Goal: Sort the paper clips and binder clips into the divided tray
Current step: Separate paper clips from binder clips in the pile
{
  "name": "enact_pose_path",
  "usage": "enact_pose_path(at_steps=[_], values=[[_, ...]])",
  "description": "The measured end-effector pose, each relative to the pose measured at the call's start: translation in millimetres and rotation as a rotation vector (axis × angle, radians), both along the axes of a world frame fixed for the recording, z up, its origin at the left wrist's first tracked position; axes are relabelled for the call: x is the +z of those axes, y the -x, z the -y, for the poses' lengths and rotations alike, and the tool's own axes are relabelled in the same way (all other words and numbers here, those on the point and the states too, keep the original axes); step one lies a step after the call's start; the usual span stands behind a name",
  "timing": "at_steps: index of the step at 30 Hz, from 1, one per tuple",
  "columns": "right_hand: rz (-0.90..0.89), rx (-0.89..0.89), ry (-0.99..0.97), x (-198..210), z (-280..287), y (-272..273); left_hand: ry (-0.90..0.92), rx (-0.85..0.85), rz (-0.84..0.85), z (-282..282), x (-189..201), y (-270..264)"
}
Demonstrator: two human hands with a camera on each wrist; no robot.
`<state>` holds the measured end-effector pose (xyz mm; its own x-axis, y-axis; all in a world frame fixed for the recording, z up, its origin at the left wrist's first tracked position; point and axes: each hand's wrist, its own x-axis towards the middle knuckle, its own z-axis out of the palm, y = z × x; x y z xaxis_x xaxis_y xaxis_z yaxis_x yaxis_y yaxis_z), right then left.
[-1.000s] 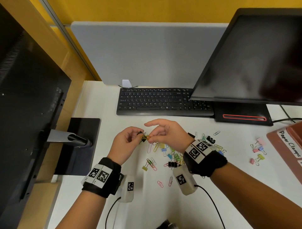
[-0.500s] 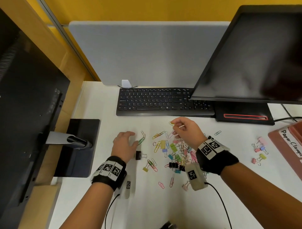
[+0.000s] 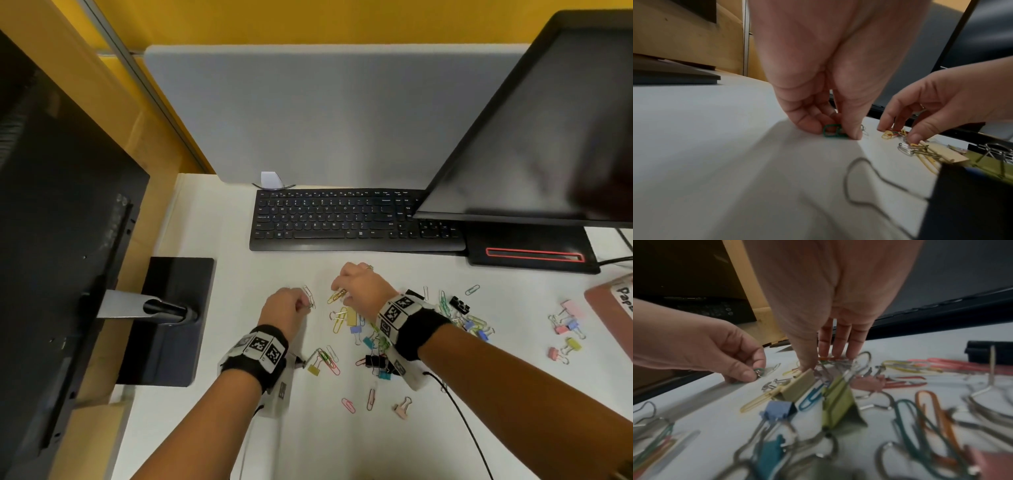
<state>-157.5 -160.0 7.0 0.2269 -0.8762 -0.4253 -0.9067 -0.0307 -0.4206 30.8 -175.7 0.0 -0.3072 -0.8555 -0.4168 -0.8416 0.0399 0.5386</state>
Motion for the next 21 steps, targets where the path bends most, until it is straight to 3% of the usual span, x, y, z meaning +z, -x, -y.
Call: enact_pose_path(at_steps=[6, 13, 21], values=[[-0.012, -0.035, -0.096, -4.8, 7.2, 3.5, 0.088, -0.16, -0.111, 16.7, -1.0, -10.0], [-0.022, -0.085, -0.112, 1.9, 8.0, -0.2, 0.057, -0.361, -0.046, 36.3, -7.8, -2.0], [0.079, -0.118, -0.074, 24.1, -3.6, 9.2, 0.082, -0.287, 0.017, 26.2, -8.1, 12.3]])
